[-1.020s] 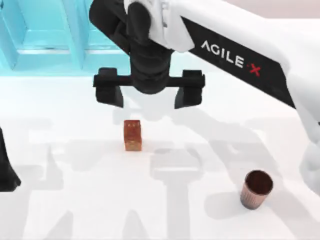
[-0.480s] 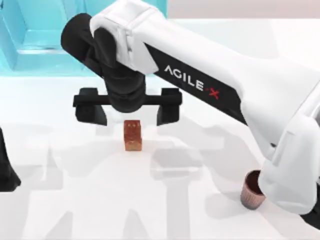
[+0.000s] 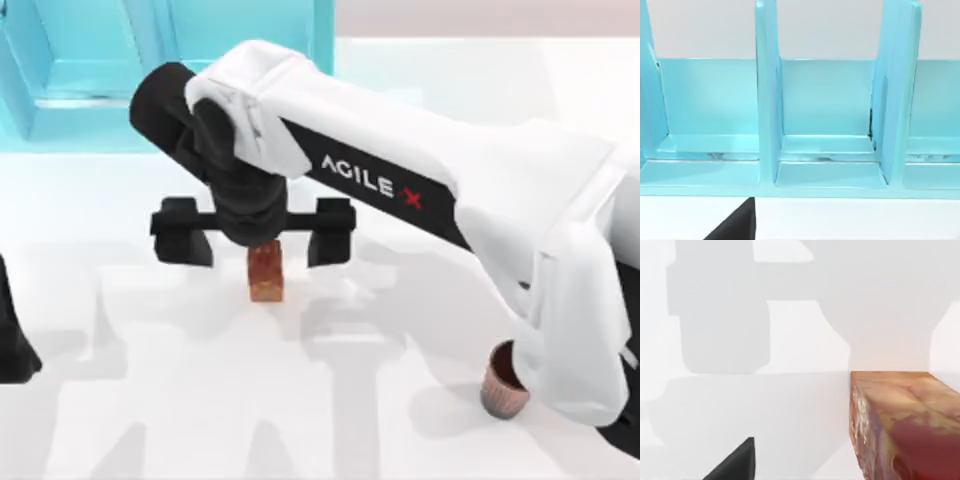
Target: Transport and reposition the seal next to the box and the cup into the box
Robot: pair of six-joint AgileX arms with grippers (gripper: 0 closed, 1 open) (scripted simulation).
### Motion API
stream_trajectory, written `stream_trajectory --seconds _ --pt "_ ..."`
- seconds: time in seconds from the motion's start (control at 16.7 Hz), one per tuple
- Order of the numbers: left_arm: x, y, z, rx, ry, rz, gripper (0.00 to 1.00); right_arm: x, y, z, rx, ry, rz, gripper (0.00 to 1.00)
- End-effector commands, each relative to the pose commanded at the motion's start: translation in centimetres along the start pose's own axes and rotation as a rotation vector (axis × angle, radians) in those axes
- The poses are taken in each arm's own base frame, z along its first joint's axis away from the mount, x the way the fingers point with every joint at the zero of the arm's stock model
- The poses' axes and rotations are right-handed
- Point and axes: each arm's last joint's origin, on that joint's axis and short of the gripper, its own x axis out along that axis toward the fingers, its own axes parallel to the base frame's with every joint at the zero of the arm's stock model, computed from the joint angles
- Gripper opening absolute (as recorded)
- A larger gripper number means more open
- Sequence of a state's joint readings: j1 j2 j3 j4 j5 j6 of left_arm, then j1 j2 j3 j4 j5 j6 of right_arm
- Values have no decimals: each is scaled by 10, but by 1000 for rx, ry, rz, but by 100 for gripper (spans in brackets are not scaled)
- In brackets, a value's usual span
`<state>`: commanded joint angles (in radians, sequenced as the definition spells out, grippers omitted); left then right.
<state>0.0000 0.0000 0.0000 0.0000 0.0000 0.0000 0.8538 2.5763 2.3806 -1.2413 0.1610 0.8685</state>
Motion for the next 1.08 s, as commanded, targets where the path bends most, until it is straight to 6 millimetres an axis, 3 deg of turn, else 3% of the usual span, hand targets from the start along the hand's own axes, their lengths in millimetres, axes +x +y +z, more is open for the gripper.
stream_trajectory --seconds 0.18,0.48,1.08 --pt "0 0 0 0 0 0 100 30 -1 -2 0 2 -2 100" --pt "0 0 0 0 0 0 100 36 -2 -3 -1 3 -4 100" --pt "0 0 0 0 0 0 100 36 -2 -3 -1 3 -4 25"
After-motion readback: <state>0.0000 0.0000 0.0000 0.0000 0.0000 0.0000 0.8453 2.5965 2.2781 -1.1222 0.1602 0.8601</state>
